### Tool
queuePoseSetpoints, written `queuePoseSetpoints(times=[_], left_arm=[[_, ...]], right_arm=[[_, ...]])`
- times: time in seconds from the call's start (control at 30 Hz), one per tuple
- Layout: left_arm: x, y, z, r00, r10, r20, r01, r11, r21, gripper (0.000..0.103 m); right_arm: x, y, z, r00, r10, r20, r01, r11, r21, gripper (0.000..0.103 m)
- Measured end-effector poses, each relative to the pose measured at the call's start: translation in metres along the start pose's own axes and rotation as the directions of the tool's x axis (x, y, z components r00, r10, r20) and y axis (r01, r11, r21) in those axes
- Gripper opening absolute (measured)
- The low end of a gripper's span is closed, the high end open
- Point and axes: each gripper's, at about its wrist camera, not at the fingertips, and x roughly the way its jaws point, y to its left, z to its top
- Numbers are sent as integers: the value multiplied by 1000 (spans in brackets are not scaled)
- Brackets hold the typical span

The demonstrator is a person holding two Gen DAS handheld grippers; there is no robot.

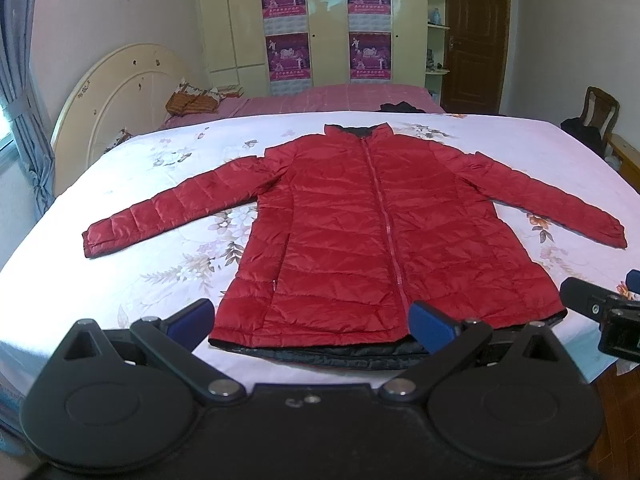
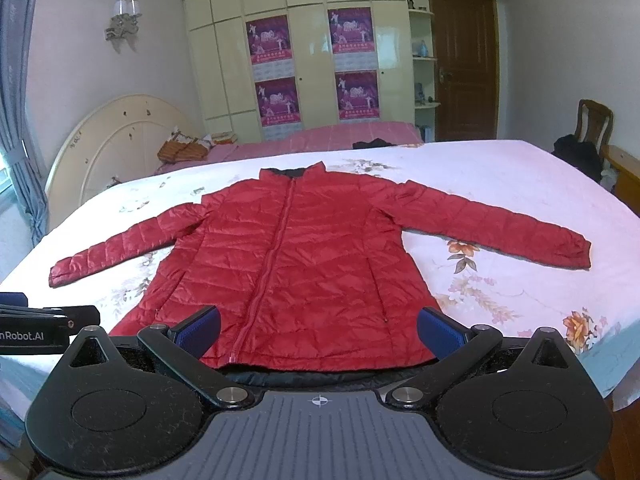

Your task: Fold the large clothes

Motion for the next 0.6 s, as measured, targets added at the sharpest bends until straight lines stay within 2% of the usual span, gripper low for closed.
queuePoseSetpoints(times=[0.3,0.6], left_arm=[[9,3,3,1000,5,-14,-5,1000,-7,103],[32,7,12,999,14,-43,-15,1000,-10,103]], right_arm=[[8,-2,3,1000,-3,-7,3,1000,2,103],[28,-6,8,999,-42,-21,42,999,8,103]])
